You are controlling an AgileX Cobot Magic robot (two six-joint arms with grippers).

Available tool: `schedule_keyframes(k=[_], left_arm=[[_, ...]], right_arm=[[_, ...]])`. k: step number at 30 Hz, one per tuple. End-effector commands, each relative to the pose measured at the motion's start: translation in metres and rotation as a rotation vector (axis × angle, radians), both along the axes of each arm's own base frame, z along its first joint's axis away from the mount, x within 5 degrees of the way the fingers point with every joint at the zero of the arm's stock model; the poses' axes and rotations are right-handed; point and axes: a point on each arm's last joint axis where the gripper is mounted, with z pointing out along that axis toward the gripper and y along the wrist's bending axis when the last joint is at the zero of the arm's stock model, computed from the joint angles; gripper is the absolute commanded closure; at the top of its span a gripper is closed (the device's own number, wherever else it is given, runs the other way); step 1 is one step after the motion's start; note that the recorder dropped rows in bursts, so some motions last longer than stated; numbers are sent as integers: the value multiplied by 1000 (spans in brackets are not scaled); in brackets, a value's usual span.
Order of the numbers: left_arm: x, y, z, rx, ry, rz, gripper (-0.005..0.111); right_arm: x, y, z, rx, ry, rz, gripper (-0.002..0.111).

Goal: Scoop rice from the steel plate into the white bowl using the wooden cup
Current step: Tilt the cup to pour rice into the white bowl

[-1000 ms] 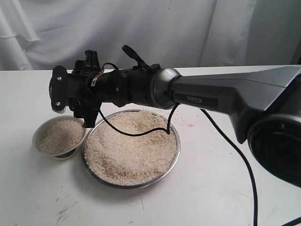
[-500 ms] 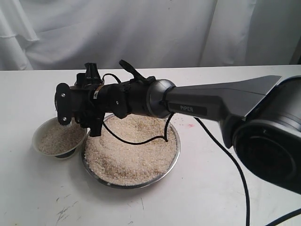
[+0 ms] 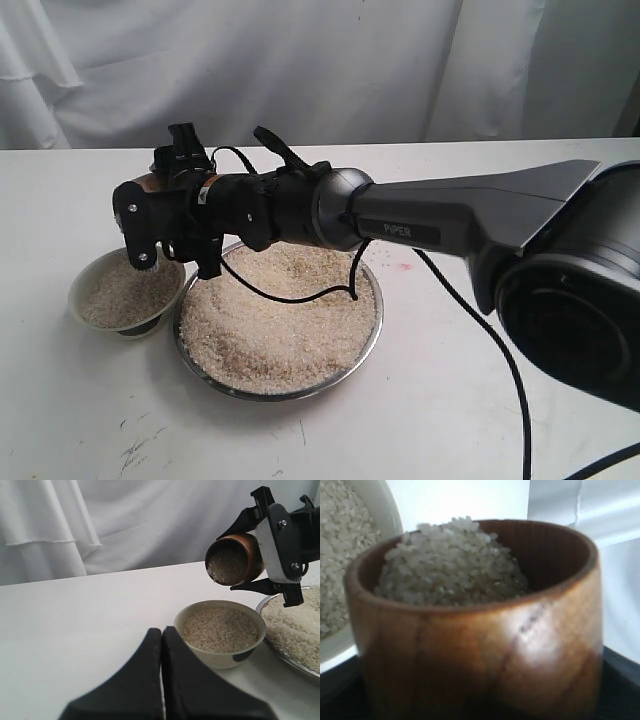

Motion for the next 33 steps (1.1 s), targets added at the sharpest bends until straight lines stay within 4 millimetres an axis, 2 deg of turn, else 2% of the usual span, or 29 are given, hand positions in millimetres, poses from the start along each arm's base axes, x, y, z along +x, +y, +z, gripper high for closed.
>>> schedule_keyframes(k=[1,33], left_arm=[[1,0,1,-6,-5,-5,107],[1,0,1,-6,-5,-5,107]], right_arm=[[2,0,11,-7,-63,19,108],[2,1,12,-152,-226,130,108]])
